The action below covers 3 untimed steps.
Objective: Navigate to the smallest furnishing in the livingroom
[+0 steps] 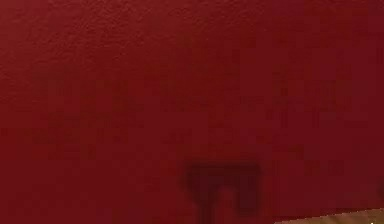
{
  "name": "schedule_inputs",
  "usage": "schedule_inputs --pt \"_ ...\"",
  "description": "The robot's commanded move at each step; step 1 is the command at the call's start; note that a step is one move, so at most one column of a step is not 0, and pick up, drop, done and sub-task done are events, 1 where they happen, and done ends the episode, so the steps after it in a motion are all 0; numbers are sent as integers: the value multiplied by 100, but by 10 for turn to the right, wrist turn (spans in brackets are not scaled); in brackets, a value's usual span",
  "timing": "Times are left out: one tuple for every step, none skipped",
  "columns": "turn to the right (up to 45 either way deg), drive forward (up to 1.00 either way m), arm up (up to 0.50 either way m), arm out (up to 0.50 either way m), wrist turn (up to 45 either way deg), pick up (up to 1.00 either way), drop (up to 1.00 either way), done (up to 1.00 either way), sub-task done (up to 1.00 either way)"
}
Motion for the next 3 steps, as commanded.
schedule_inputs --pt "-450 0 0 0 0 0 0 0 0" --pt "-420 0 0 0 0 0 0 0 0" --pt "0 0 0 0 0 0 0 100 0"
